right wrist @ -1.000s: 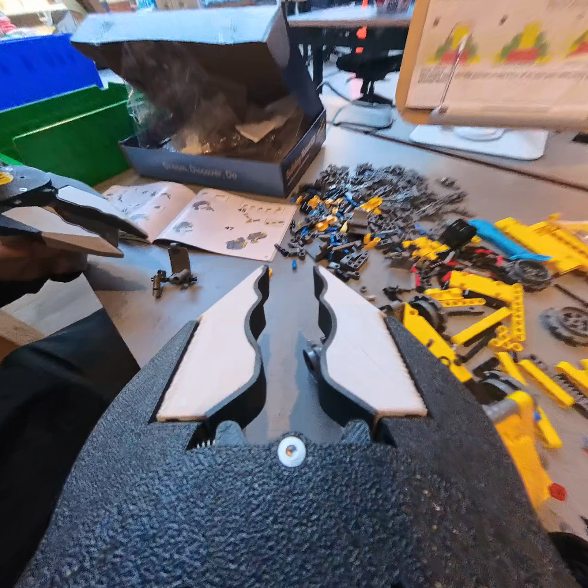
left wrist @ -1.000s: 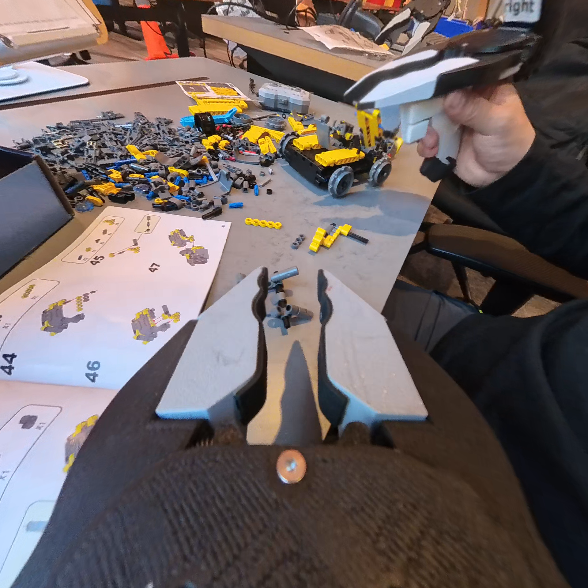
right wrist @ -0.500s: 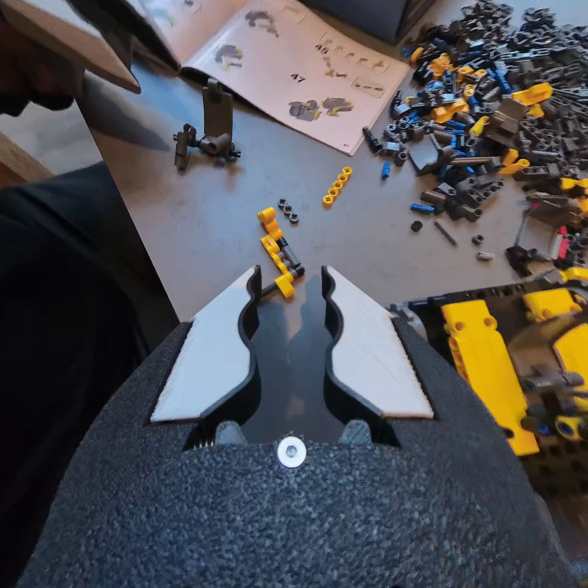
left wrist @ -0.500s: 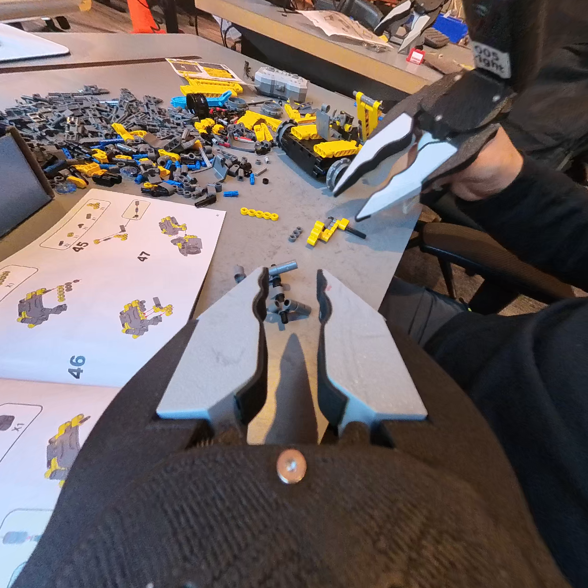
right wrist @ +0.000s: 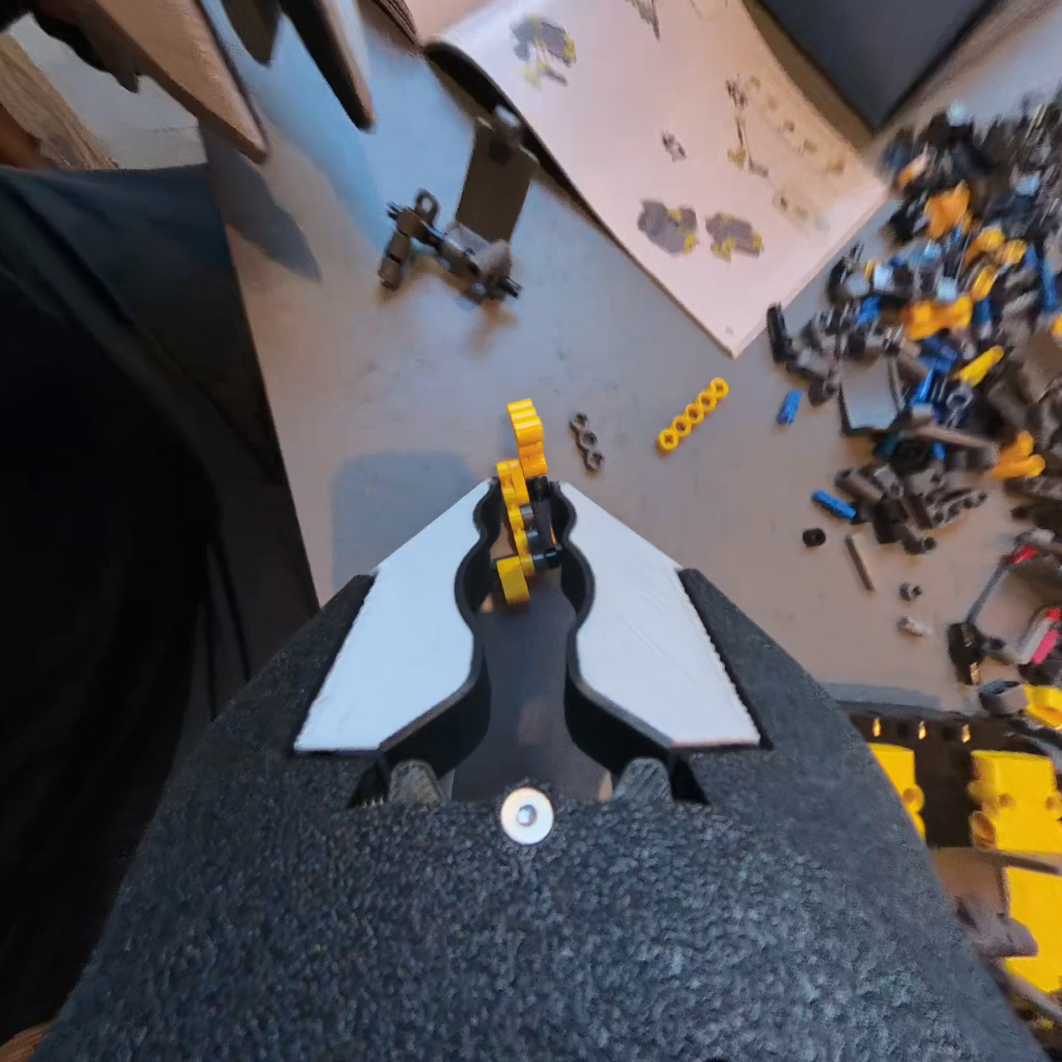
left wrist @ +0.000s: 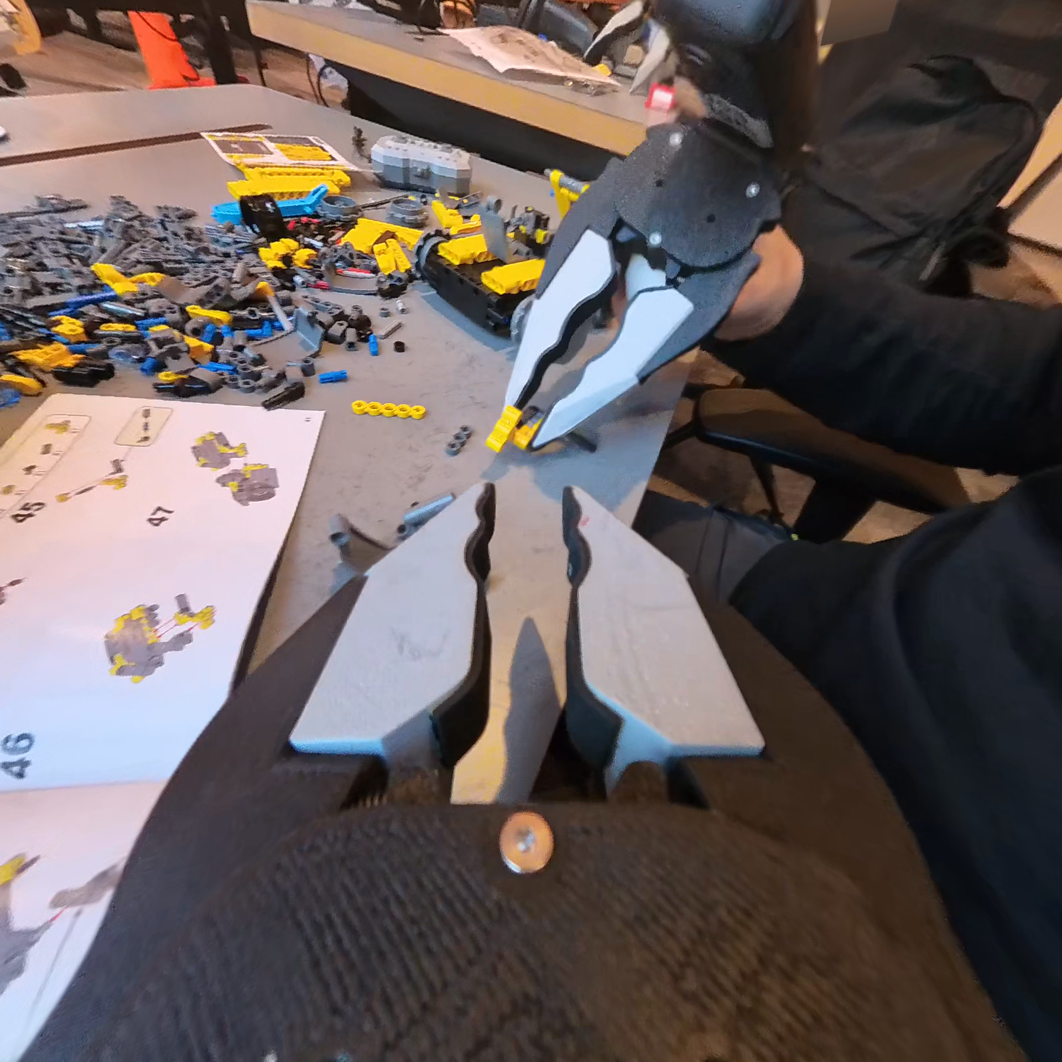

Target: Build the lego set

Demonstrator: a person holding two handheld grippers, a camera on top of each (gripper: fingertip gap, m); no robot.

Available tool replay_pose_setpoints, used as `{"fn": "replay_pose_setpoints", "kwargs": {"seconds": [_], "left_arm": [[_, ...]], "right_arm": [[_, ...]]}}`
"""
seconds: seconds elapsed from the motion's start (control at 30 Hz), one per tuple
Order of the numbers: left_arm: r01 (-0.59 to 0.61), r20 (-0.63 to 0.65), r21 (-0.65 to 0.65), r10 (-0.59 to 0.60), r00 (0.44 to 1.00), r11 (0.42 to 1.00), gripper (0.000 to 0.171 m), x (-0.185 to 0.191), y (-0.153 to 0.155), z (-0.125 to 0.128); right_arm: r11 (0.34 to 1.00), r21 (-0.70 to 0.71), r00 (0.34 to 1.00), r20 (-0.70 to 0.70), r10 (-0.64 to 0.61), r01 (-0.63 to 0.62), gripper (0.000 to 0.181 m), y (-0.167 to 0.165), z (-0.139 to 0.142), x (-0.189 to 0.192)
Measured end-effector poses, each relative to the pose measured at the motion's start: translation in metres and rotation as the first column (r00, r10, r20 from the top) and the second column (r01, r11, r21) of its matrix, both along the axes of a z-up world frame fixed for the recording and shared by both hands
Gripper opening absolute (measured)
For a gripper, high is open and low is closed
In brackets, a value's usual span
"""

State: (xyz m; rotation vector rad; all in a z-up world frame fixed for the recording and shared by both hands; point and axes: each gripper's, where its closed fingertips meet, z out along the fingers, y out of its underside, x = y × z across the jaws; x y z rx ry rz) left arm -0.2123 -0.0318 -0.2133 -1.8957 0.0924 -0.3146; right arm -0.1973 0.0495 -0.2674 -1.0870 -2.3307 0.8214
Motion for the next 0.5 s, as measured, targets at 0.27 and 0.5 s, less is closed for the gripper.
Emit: {"fn": "replay_pose_setpoints", "kwargs": {"seconds": [0.27, 0.5], "left_arm": [[-0.01, 0.09, -0.02, 0.012, 0.996, 1.0, 0.027, 0.008, 0.006, 0.007], [0.015, -0.188, -0.03, -0.02, 0.982, 0.999, 0.016, 0.021, 0.009, -0.001]], "right_arm": [[0.988, 0.122, 0.98, -0.163, 0.111, -0.092, 0.016, -0.042, 0.029, 0.001], [0.988, 0.068, 0.978, -0.152, 0.145, -0.136, 0.015, -0.063, 0.034, 0.005]]}}
